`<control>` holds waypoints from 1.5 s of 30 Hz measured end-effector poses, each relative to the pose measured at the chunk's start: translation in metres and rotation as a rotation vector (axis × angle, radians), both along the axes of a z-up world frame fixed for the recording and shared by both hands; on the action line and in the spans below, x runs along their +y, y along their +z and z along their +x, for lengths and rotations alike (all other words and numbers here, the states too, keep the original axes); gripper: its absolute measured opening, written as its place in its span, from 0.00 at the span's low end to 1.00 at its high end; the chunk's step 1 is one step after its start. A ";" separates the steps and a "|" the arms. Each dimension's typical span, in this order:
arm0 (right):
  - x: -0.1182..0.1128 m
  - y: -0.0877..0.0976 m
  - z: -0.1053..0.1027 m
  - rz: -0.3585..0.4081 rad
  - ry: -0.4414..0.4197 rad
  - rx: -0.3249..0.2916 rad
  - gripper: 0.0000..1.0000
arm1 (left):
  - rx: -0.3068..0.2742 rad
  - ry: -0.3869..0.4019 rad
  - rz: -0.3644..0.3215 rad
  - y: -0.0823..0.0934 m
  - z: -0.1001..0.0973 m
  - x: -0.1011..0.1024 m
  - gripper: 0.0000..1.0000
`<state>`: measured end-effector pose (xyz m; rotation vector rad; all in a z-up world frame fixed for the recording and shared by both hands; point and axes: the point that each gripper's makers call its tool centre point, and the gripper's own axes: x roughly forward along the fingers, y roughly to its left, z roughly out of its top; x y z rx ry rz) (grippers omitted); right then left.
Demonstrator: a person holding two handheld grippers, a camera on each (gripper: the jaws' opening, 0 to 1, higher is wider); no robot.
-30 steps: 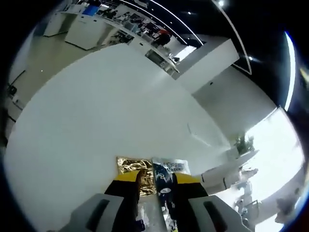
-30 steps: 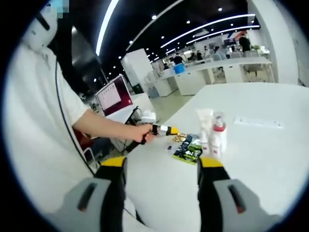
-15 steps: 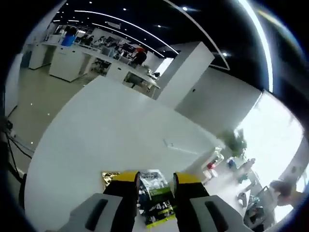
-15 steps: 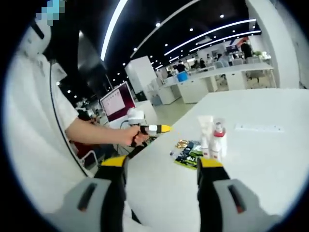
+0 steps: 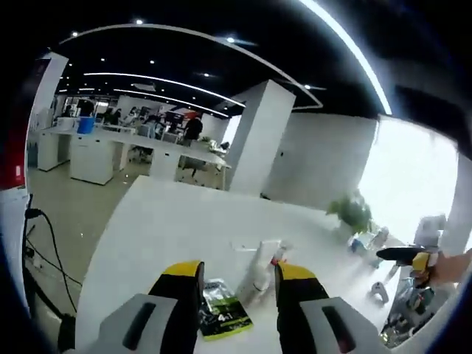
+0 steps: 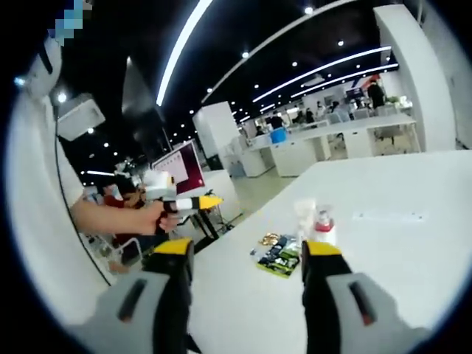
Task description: Arrange the skincare products in the storage area until every visible bottle or jar stands upright without overlapping.
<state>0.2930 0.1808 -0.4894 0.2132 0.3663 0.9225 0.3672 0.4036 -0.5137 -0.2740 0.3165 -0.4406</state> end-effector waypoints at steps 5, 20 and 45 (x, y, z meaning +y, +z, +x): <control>-0.009 -0.001 0.006 -0.024 -0.015 -0.025 0.63 | -0.038 0.022 0.031 0.011 -0.031 -0.004 0.44; -0.049 -0.011 -0.001 -0.091 -0.112 -0.098 0.74 | -0.104 0.030 0.128 0.014 -0.087 -0.029 0.57; -0.075 -0.026 -0.013 -0.117 -0.201 -0.098 0.89 | -0.203 0.139 0.151 0.015 -0.097 -0.049 0.97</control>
